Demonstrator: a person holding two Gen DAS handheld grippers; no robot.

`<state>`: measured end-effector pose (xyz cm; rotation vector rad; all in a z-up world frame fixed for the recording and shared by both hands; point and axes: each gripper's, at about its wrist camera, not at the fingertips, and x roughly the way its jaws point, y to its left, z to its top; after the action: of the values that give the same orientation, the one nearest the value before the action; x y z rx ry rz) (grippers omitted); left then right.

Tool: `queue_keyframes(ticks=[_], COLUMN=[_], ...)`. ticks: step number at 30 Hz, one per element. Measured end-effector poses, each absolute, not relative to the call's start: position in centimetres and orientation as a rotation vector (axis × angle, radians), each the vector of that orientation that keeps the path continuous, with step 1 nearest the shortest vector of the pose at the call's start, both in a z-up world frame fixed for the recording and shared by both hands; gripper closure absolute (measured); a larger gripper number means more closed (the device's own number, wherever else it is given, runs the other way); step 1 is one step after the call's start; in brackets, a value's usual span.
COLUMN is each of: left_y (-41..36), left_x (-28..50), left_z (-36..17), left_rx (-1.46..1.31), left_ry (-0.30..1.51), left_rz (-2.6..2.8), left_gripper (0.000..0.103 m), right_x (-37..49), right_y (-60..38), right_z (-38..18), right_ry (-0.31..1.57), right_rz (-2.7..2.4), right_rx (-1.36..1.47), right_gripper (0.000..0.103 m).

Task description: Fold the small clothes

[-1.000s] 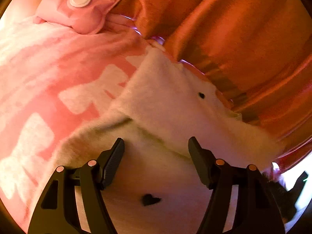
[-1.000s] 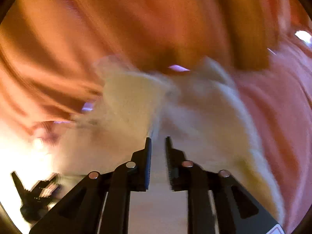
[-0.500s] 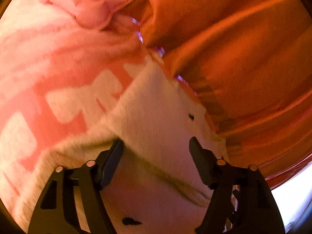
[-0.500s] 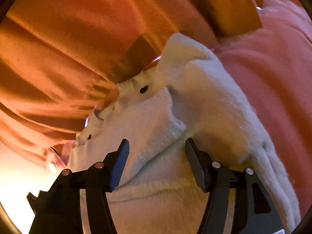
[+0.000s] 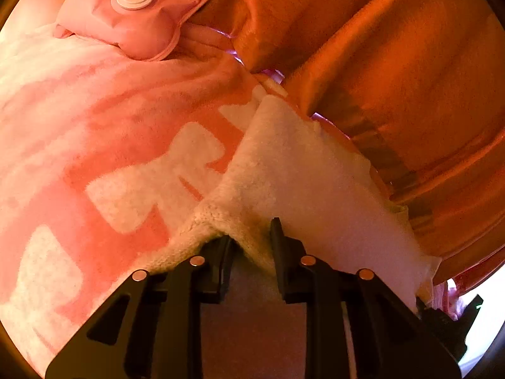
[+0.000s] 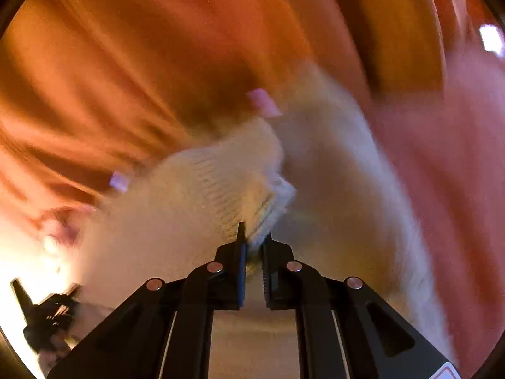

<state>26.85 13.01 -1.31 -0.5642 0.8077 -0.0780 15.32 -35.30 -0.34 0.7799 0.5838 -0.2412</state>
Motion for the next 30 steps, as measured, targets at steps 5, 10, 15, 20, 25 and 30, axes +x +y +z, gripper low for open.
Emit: queue_keyframes(ticks=[5, 10, 15, 20, 25, 30], left_y=[12.9, 13.0, 12.6, 13.0, 13.7, 15.7], left_x=[26.9, 26.9, 26.9, 26.5, 21.8, 13.4], left_z=[-1.4, -1.4, -1.4, -1.1, 1.7, 3.0], left_rx=[-0.541, -0.533, -0.512, -0.533, -0.494, -0.384], left_ry=[0.809, 0.811, 0.808, 0.813, 0.845, 0.911], left_rz=[-0.072, -0.075, -0.068, -0.101, -0.152, -0.238], left_gripper=[0.082, 0.082, 0.082, 0.078, 0.045, 0.020], right_x=[14.0, 14.9, 14.6, 14.0, 7.1, -2.2], right_y=[-34.6, -35.9, -35.2, -35.9, -33.8, -31.2], right_z=[3.9, 0.0, 2.0, 1.7, 5.7, 5.0], right_ry=[0.473, 0.566, 0.529, 0.563, 0.543, 0.668], right_rz=[-0.221, -0.237, -0.245, -0.290, -0.298, -0.233], right_rx=[0.702, 0.794, 0.693, 0.745, 0.712, 0.645], right_gripper=[0.096, 0.097, 0.097, 0.083, 0.062, 0.055])
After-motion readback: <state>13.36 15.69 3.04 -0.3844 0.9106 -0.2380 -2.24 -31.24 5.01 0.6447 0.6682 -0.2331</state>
